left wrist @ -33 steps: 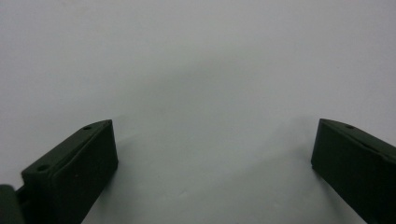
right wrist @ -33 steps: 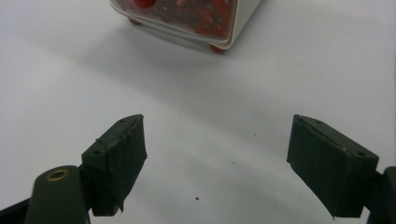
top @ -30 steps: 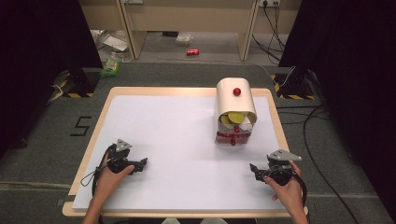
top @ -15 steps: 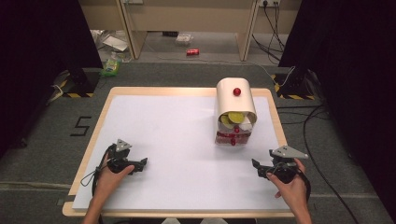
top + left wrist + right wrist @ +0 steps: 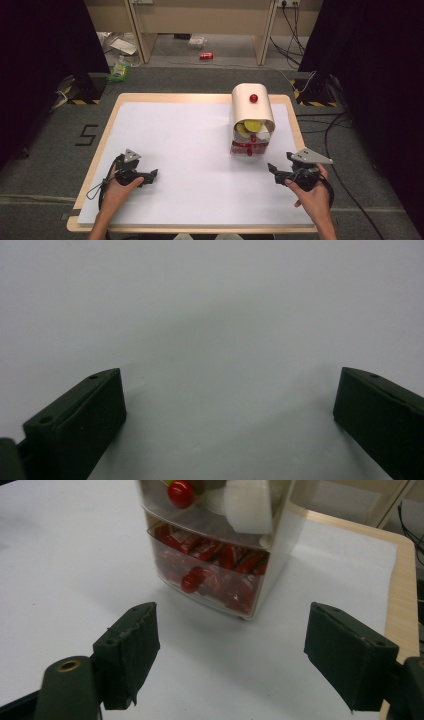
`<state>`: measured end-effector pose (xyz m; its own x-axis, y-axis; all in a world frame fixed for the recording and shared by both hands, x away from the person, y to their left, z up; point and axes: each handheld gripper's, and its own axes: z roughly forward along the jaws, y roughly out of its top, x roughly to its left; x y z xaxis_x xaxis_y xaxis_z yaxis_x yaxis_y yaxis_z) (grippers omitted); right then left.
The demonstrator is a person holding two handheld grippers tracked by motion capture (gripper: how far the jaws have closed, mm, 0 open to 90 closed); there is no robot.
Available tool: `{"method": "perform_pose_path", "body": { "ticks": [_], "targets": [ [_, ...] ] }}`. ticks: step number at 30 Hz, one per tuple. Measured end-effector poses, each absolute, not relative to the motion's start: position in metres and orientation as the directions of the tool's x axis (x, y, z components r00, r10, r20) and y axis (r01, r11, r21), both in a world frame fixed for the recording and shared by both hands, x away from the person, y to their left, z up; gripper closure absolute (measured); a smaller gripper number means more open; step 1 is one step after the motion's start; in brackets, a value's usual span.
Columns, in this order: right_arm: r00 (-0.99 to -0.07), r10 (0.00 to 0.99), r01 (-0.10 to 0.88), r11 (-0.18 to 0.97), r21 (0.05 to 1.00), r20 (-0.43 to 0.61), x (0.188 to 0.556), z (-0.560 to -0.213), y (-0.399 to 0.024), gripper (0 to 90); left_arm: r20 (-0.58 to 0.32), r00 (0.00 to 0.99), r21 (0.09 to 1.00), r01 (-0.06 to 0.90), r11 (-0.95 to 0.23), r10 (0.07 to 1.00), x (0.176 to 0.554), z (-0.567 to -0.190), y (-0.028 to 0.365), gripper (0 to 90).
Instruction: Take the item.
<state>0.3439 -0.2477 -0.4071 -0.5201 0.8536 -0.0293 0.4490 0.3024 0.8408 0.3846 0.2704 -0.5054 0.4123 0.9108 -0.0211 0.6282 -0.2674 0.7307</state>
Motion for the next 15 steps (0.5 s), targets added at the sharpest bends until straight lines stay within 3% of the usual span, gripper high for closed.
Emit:
{"method": "perform_pose_path", "body": {
  "ticks": [15],
  "targets": [
    [-0.57,0.82,0.385,0.325,0.864,-0.055,0.351,-0.381,-0.222,22.5,-0.023,0.412,0.731,0.629,-0.266,0.911,0.385,-0.505,0.27,0.0]
  ]
}}
